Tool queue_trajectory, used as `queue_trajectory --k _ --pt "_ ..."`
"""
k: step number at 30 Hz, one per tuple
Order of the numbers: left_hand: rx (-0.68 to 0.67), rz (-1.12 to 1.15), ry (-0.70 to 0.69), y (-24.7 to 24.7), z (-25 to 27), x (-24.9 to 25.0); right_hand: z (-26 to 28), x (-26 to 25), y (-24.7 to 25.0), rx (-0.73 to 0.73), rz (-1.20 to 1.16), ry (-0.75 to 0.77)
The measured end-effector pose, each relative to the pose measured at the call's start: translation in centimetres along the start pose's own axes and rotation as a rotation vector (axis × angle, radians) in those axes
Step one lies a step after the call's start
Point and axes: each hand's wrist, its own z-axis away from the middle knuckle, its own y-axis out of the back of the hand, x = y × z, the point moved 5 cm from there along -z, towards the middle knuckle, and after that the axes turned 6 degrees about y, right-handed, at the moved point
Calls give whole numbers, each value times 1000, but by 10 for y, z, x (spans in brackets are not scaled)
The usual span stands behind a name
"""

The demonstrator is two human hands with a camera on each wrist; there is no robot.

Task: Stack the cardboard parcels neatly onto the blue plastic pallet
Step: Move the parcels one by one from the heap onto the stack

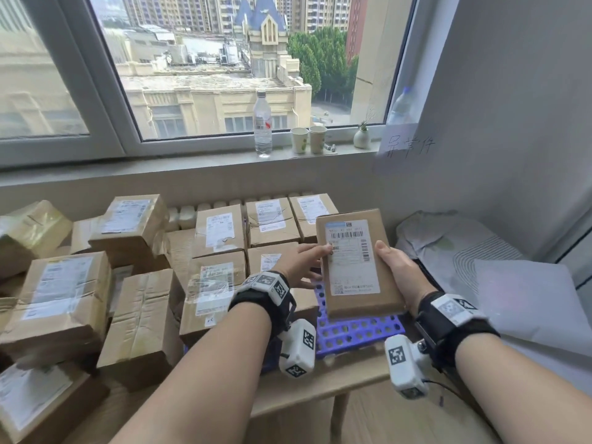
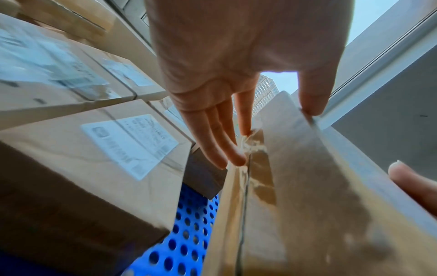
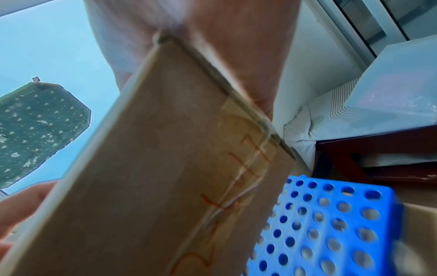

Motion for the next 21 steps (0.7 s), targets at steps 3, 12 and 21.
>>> queue_trajectory --k 3,12,21 --pt "54 -23 -10 10 -28 17 -31 -9 3 4 47 0" --pt "251 -191 96 38 -98 -2 -101 46 0 -35 143 -124" --pt "278 -203 191 35 -122 -31 -137 97 -19 -181 216 -267"
